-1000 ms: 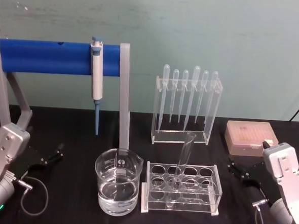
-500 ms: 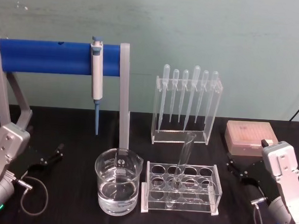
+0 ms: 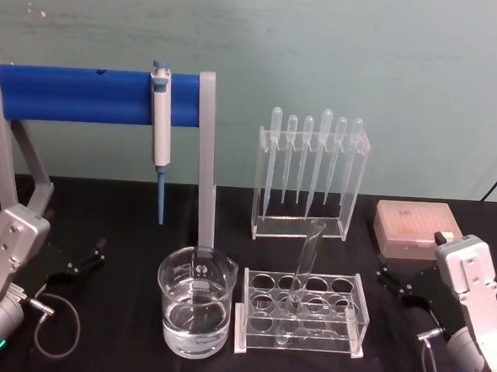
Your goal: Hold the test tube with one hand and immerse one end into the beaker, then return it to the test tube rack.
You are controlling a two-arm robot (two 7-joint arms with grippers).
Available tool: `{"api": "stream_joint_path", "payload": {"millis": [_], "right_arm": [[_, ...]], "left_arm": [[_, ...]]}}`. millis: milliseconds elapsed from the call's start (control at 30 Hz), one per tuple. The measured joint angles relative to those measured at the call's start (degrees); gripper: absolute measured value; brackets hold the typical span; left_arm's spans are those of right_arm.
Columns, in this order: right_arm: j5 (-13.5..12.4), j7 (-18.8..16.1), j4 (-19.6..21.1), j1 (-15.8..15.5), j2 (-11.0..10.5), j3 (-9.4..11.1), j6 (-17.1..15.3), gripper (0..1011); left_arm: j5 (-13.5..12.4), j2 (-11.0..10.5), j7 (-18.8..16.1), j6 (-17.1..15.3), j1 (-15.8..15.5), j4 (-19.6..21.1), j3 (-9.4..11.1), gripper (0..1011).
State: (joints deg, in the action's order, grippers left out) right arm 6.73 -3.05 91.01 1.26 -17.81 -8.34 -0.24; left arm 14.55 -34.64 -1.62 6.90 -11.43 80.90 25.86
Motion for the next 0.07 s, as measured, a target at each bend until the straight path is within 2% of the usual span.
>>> {"api": "stream_joint_path", "payload": {"millis": [67], "right_arm": [[-0.01,0.0,0.01,-0.01,-0.01,0.0,-0.01,1002]], "left_arm": [[0.0,0.0,0.0,0.0,0.0,0.0,0.0,1000]]}}
